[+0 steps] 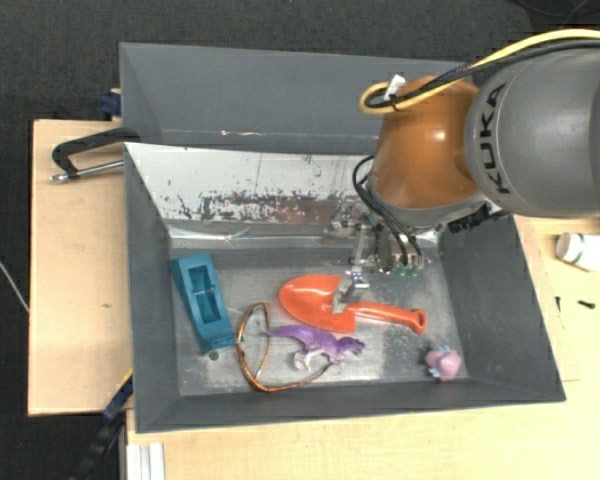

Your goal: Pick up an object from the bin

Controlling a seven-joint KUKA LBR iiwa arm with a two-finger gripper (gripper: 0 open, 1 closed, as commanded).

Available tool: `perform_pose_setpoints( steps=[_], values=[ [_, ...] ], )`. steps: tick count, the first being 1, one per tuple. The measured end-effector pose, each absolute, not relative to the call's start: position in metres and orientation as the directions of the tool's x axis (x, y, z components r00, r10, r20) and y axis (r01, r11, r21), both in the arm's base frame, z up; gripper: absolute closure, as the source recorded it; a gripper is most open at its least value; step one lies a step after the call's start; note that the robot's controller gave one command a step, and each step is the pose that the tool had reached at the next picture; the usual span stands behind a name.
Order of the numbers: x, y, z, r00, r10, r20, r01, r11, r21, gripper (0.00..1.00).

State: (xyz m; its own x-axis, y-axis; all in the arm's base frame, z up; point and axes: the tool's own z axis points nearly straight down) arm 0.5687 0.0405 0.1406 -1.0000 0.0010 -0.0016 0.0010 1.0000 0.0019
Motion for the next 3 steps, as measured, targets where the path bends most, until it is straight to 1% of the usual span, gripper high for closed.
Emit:
perform_pose_setpoints(
  steps=[1,2,3],
  values=[
    [0.569,0.04,0.141,-1.0,0.001,-0.002,0.001,1.0,0.002,0.0],
    [0.587,0.045,0.078,-0.962,-0.274,-0.013,-0.275,0.962,0.002,1.0],
    [0.587,0.045,0.078,-0.961,-0.275,-0.013,-0.275,0.962,0.002,1.0]
  ],
)
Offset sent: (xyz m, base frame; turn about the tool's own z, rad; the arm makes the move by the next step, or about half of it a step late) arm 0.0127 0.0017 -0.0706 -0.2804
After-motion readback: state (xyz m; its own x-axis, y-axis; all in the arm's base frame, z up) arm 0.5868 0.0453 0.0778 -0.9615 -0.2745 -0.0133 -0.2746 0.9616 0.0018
